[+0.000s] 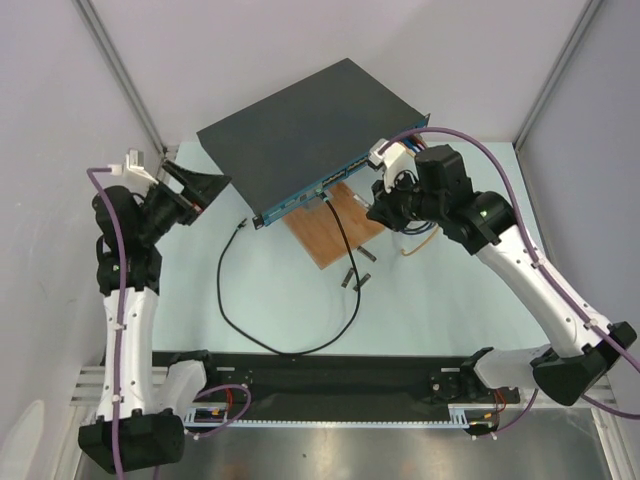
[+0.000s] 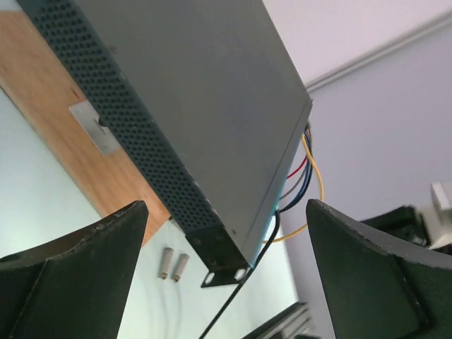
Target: Insert the plug into the switch port
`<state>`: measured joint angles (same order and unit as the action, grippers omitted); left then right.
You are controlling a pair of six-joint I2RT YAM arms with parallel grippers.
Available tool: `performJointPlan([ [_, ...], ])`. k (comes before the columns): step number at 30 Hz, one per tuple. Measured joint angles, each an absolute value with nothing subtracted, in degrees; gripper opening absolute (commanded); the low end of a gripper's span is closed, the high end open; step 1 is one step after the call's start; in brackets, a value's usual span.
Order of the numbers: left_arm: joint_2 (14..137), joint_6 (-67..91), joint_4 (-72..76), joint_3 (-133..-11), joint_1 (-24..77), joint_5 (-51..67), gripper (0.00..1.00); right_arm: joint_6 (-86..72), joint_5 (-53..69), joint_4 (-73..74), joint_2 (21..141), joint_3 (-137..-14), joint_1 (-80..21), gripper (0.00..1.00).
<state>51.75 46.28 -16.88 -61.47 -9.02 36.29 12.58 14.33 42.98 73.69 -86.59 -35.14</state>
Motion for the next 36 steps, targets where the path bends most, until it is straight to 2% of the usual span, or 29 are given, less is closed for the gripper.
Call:
performJointPlan([
  [6, 53.1, 55.1, -4.6, -51.5, -10.3, 41.2, 1.0, 12.9, 12.6, 42.8, 76.7, -88.6, -35.4, 0.0],
  [16, 58.2, 63.4, 8.4, -46.3, -9.7, 41.7, 1.0, 12.1, 10.8, 40.9, 80.4, -89.1, -36.4, 0.0],
  [19, 59.9, 66.1, 12.1, -45.2, -8.7, 40.9, 0.93, 11.7, 10.4, 40.0, 81.3, -89.7, -36.4, 0.0],
  [23, 62.8, 69.0, 16.7, -44.2, -7.7, 40.3, 0.77, 10.8, 10.2, 38.4, 82.6, -90.5, -36.4, 0.0],
  [31, 65.4, 70.8, 20.1, -43.8, -3.1, 37.2, 0.62, 9.6, 9.8, 37.6, 84.3, -91.4, -36.9, 0.0],
  [34, 65.6, 72.2, 20.1, -43.6, -2.4, 35.7, 0.45, 8.8, 9.7, 37.9, 85.0, -92.7, -37.4, 0.0],
  [36, 65.6, 73.3, 20.2, -43.4, -2.3, 35.5, 0.4, 8.4, 9.5, 38.1, 85.5, -93.9, -37.7, 0.0],
])
